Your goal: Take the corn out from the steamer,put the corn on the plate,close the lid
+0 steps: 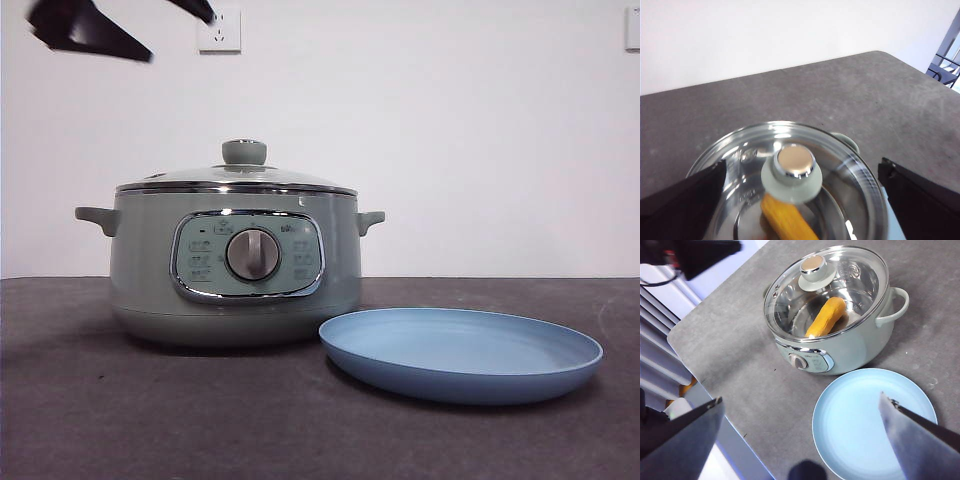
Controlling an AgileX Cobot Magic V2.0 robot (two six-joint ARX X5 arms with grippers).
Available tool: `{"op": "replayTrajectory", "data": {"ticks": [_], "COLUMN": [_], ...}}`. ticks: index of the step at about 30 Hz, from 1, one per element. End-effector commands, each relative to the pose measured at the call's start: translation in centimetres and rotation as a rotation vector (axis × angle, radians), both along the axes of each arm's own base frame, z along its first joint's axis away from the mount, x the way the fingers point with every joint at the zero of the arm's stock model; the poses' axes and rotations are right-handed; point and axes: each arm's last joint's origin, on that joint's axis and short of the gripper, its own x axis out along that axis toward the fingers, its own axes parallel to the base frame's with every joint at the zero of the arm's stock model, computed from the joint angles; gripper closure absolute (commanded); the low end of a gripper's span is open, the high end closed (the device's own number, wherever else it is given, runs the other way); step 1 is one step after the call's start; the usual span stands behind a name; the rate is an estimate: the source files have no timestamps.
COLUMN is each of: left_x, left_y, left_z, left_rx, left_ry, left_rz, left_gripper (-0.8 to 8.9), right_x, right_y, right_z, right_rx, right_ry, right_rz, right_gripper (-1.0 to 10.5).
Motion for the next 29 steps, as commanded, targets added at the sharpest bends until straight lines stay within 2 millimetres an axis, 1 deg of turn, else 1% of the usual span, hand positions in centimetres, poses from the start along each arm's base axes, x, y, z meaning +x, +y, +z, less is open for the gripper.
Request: {"op": "replayTrajectory", "data": {"ticks": [1,7,12,20,23,29], "left_x": [1.6,4.1,5.1,6.1,6.3,6.4], "left_y": [-1.1,-2.6,-3.5,-4.7,-5.0,-5.3], "left_z": [-1.1,-3.5,-4.9,-6.7,-7.3,-7.8], "left_rx": [0.005,0.017,0.029,0.037,0.052,0.067], "left_ry": [-0.011,-0.015,-0.005,0.016,0.024,0.036], "left_rz": [0.000,0.012,0.018,-0.006,0.009,0.025], "left_gripper": [1.94,1.94,1.94,1.94,1.94,1.95], "right_x": [0.0,0.0,0.0,0.0,-0.1,-0.2], "right_y": [0.0,0.0,0.0,0.0,0.0,0.0], "right_z": [0.1,0.1,0.1,0.1,0.0,-0.1], "right_rx": [0.000,0.000,-0.002,-0.003,-0.005,-0.007], "right_ry": [-0.011,-0.010,-0.010,-0.004,0.004,0.017], "right_rz": [0.004,0.004,0.001,0.001,0.001,0.002], "right_gripper": [4.0,4.0,4.0,4.0,4.0,4.0]}}
